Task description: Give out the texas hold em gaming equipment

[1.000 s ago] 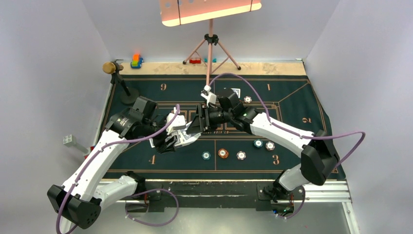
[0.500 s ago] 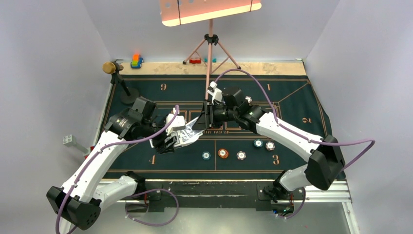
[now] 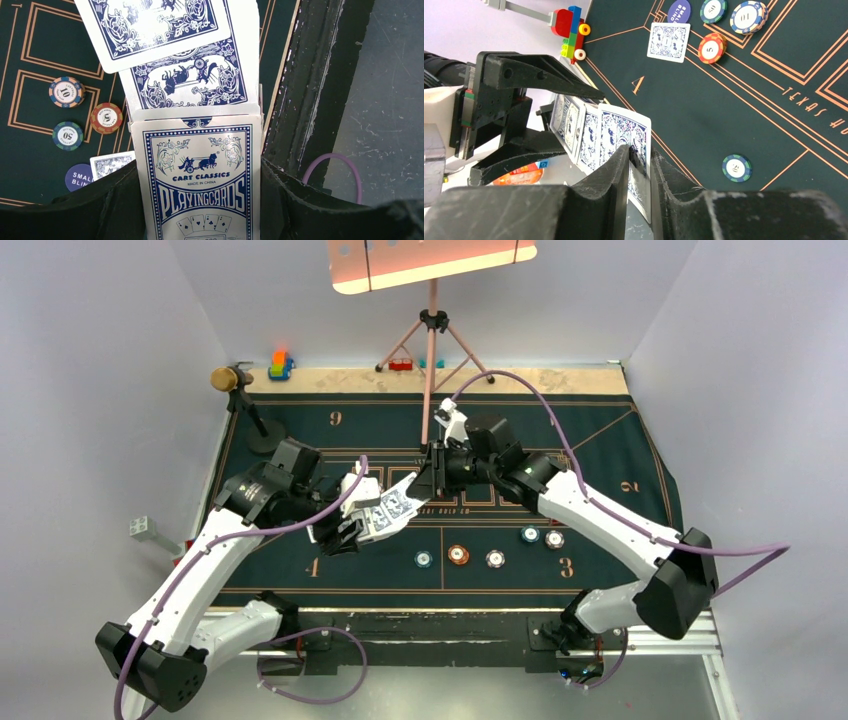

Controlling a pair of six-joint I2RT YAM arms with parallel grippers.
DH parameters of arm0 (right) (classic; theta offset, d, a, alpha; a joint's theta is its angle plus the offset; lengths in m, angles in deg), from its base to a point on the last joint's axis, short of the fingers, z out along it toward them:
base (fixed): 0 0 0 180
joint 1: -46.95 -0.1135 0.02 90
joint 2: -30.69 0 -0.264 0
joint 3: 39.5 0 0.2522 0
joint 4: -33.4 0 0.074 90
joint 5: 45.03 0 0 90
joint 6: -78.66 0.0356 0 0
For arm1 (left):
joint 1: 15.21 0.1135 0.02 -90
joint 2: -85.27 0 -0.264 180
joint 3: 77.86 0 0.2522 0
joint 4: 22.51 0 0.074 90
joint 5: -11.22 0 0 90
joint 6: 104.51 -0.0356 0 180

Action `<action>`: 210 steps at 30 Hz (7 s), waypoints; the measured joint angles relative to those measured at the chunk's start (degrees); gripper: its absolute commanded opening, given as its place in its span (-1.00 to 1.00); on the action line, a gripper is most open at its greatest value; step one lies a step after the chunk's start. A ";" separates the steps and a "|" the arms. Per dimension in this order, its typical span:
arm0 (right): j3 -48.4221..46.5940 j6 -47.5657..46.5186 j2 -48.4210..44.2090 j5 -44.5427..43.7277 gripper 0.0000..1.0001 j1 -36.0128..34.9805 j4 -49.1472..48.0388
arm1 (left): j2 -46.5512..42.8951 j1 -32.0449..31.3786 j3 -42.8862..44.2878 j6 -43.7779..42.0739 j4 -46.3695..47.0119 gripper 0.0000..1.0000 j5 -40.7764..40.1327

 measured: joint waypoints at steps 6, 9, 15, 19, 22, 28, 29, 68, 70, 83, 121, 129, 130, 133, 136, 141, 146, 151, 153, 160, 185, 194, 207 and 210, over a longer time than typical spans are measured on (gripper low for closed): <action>-1.07 -0.63 -1.11 -0.66 -0.80 0.02 1.18 | 0.00 0.02 0.00 -0.02 -0.02 -1.00 0.00; -1.75 -1.09 -1.11 -1.22 -1.00 0.09 1.44 | 0.00 0.02 0.00 -0.02 -0.02 -1.00 0.00; -1.99 -0.44 -1.99 0.11 -1.00 1.57 1.03 | 0.00 0.02 0.00 -0.02 -0.26 -1.00 0.00; -1.27 2.03 -4.83 4.11 -1.00 4.15 -2.36 | 0.00 0.00 0.00 -0.02 -0.28 -1.00 0.00; 0.24 4.50 -8.39 8.22 -1.00 7.65 -5.77 | -0.04 0.02 0.00 -0.02 -0.31 -1.00 0.00; 3.02 5.31 -13.92 10.75 -1.00 14.49 -6.21 | -0.35 0.00 0.00 -0.04 -0.35 -1.00 0.00; 4.11 4.66 -14.71 10.47 -1.00 16.13 -5.29 | -0.44 0.00 0.00 -0.02 -0.37 -1.00 0.02; 24.63 -5.73 -0.70 -21.05 0.03 25.83 5.49 | -1.97 0.00 0.00 -0.07 -2.86 -1.00 0.44; 23.45 -6.08 -1.42 -22.73 0.04 25.81 7.04 | -1.97 0.00 0.00 -0.07 -2.95 -1.00 0.46; 11.69 -5.64 -14.69 -10.43 0.77 20.17 7.63 | -1.20 0.00 0.00 -0.04 -2.89 -1.00 0.85; 4.57 5.51 2.25 9.20 -0.89 0.28 -11.15 | -1.07 0.00 0.00 -0.04 -2.91 -1.00 0.76; 3.48 5.42 -1.14 8.61 -1.00 1.79 -9.20 | -1.09 0.02 0.00 -0.04 -2.89 -1.00 0.79; 3.30 5.44 -1.51 8.61 -1.00 2.14 -9.11 | -1.11 0.00 0.00 -0.07 -2.89 -1.00 0.79; 2.99 5.86 -2.43 9.14 -1.00 3.28 -9.33 | -1.11 0.00 0.00 -0.07 -2.89 -1.00 0.79; 2.99 7.30 -3.26 10.69 -1.00 5.64 -10.43 | -1.20 0.00 0.00 -0.07 -2.89 -1.00 0.79; 2.99 9.53 -3.50 12.02 -1.00 10.91 -13.99 | -1.79 0.00 0.00 -0.07 -2.91 -1.00 0.81; -0.92 9.31 3.85 12.04 -1.00 11.74 -16.22 | -2.36 0.00 0.00 -0.04 -3.08 -1.00 0.81; -5.35 9.22 18.64 11.74 -1.00 10.08 -19.34 | -3.17 0.00 0.00 -0.07 -3.28 -1.00 0.83; -8.28 9.09 24.72 11.39 -1.00 8.31 -19.08 | -3.41 0.00 0.00 -0.04 -3.30 -1.00 0.81; -25.05 9.20 45.40 10.62 -1.00 -1.68 -18.95 | -3.87 0.00 0.00 -0.07 -3.52 -1.00 0.81; -33.57 7.93 50.86 7.61 0.64 -3.82 -12.94 | -4.33 0.00 -0.04 -0.09 -4.52 -1.00 0.79; -17.86 5.88 20.20 9.31 0.81 4.20 -15.41 | -4.31 0.00 -0.68 -0.09 -4.39 -1.00 0.61; 4.39 5.49 4.50 13.18 0.90 2.73 -15.78 | -3.08 0.00 -0.68 -0.07 -2.84 -1.00 0.59; 4.52 5.64 4.46 13.18 0.91 0.52 -16.22 | -2.82 0.00 -0.68 -0.04 -2.56 -1.00 0.59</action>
